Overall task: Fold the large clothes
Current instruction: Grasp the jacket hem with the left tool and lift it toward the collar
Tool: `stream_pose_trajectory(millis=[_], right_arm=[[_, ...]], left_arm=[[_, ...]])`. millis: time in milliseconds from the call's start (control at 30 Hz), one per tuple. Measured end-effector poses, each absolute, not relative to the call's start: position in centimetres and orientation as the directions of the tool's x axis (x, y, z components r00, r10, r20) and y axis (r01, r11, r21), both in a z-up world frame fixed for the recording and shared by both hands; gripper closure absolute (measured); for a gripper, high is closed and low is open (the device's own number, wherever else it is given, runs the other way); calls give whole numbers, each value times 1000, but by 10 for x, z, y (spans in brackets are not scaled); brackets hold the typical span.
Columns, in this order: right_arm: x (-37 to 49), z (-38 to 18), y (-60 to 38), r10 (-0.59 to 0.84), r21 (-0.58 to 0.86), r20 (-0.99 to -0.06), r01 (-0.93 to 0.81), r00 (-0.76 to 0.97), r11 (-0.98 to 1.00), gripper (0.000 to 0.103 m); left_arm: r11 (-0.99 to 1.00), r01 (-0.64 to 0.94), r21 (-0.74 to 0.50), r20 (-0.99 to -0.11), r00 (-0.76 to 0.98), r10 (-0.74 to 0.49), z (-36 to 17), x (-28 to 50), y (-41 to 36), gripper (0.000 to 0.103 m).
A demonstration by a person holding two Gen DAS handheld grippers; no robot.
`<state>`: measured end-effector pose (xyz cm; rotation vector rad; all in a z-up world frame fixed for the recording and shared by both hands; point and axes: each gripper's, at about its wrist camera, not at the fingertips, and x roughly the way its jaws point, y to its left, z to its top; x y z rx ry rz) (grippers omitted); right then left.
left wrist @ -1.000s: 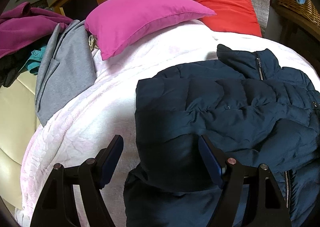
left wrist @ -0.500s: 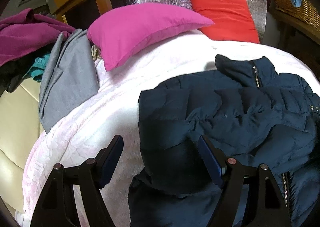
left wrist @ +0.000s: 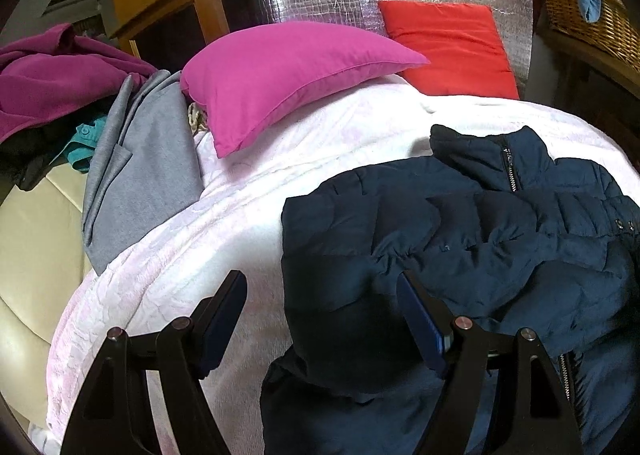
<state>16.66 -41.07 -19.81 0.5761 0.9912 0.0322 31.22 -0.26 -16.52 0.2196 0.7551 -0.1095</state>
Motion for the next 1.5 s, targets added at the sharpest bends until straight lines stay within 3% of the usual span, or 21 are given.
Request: stream_pose_trajectory(millis=[200,367,467,500,633,800,933,1033,1100,1167,1233,1400,1500], right_arm=[[181,-219,-409,289,465,-803,245,521,851,52],[161,-199,-438,294,523,-737,237,609,819,51],[143,-188,-475,238,554,-692,290,681,781,32],[139,-188,-483,223,562,-687,310,692,767,30],[131,-199,-526,200,610,-676,386,709,692,30],[148,-233,-542,272,645,-693,406,667,648,30],[164,-242,-532,308,655,-679,360,666,664,26],[177,-240,-514,356,661,-665,296,656,690,29],[187,-238,-500,314,591,-708,287,632,754,44],[193,-237,-489,260,523,-736,282,625,804,52],[194,-238,-486,240,506,-740,285,629,814,55],[191,-232,-485,201,479,-730,279,653,832,72],[193,-218,-478,155,430,-724,264,672,864,76]], left_arm=[[970,177,170,-691,723,-11,-167,314,-3,25],[985,153,81,-733,679,-45,-166,324,14,25],[992,110,-66,-760,639,-122,-166,331,37,21],[991,99,-94,-765,630,-135,-167,333,41,20],[980,36,-193,-792,584,-178,-178,341,60,20],[979,-9,-202,-840,516,-169,-199,350,63,20],[980,-9,-199,-864,473,-171,-215,355,58,20],[973,-7,-230,-861,468,-200,-218,356,59,20],[962,-3,-272,-853,465,-239,-221,358,60,30],[945,15,-327,-840,453,-298,-224,358,57,50],[930,41,-364,-824,452,-342,-224,358,54,61],[927,71,-367,-804,477,-355,-222,356,51,76],[925,82,-372,-792,492,-362,-218,355,52,84]])
